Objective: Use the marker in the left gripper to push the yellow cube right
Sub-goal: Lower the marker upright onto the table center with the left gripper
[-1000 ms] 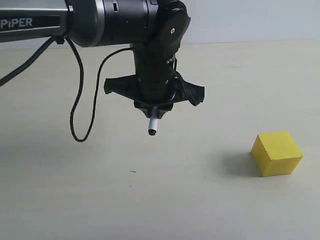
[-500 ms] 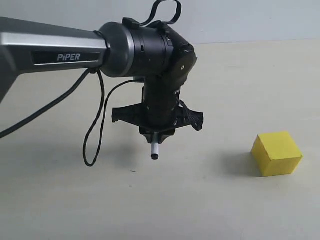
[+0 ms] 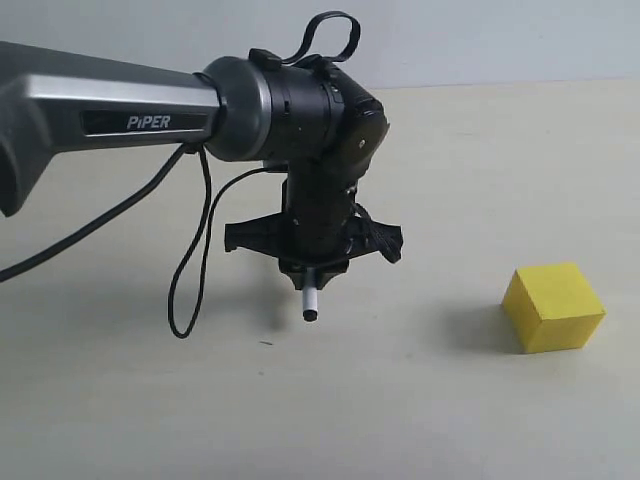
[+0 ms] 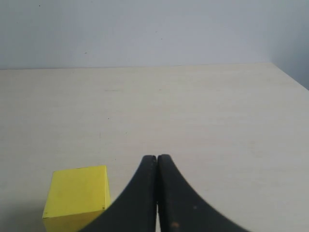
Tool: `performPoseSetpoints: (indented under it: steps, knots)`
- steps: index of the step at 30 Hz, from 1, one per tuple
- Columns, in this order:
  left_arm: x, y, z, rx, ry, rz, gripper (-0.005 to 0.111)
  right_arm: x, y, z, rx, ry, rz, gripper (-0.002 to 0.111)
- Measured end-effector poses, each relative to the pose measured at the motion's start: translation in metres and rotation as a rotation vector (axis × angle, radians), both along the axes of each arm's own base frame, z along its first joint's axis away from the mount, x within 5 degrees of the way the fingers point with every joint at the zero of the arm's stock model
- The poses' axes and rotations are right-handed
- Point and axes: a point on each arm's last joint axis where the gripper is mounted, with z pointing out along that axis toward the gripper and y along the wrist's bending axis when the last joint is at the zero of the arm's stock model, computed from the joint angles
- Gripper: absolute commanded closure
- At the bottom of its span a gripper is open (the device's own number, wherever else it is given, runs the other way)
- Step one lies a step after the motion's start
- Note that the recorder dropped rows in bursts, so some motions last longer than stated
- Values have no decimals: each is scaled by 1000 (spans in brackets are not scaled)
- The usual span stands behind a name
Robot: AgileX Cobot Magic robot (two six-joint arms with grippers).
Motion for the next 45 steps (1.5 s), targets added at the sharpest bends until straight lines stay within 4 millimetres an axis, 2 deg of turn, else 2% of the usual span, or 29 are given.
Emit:
performPoseSetpoints:
  steps: [18,29,45]
  knots:
    - [-1,-1,0,-21,21,22,107,0,0,0,0,0,0,108]
    - [-6,3,-8,-5,50,22,107,0,0,0,0,0,0,108]
    - [-12,-2,-10,-58,124,15,107,0,0,0,0,0,0,108]
